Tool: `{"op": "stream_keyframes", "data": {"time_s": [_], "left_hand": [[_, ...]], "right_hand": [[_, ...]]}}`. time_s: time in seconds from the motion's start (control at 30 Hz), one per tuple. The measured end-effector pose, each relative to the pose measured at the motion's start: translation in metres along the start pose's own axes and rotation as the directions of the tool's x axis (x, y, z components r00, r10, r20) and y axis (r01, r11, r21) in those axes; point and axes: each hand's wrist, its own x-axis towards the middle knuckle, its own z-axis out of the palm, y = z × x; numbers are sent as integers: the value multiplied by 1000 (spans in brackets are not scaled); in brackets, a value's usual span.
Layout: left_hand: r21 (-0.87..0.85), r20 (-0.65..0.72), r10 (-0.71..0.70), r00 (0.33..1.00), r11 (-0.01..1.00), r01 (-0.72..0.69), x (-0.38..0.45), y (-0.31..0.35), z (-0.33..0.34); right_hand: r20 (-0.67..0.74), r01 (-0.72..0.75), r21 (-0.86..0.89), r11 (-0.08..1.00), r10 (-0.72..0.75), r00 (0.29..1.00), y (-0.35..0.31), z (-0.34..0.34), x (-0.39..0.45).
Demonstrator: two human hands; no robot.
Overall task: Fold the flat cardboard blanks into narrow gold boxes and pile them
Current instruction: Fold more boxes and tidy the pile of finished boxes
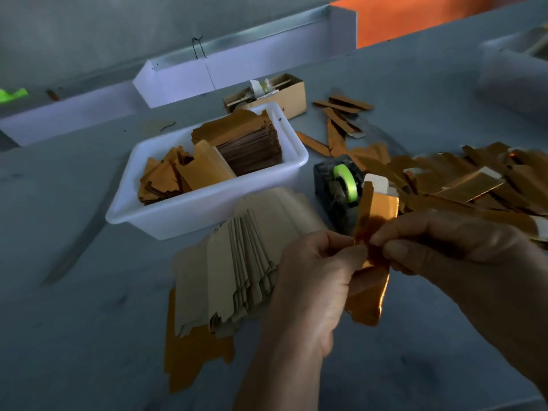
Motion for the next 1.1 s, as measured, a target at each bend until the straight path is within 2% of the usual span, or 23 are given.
{"op": "stream_keyframes", "data": {"time_s": [0.23,0.43,0.63,0.7,0.83,0.93,1.1], "left_hand": [[74,20,26,999,997,-28,-6,6,-2],[28,64,12,998,1000,-14,-9,8,-1],[65,142,-1,990,998,-8,-8,9,-9],[51,124,15,992,998,-21,-10,8,-7],[148,28,108,994,983,-110,-11,1,-2],[228,-39,196,980,957,-183,-13,-2,5],[487,-139,446,884,808,-331,-18,-12,21]], "right_hand": [[-10,-13,-288,958,11,1000,-9,5,3],[-130,-110,-372,922,66,989,-12,7,3],[-127,-127,-403,906,82,988,-10,8,2],[-127,-135,-415,900,90,988,-10,10,2],[-147,-169,-465,869,113,983,-15,13,1],[-205,-198,-572,796,95,974,-18,17,0],[-276,-266,-602,752,117,954,-22,24,1]]}}
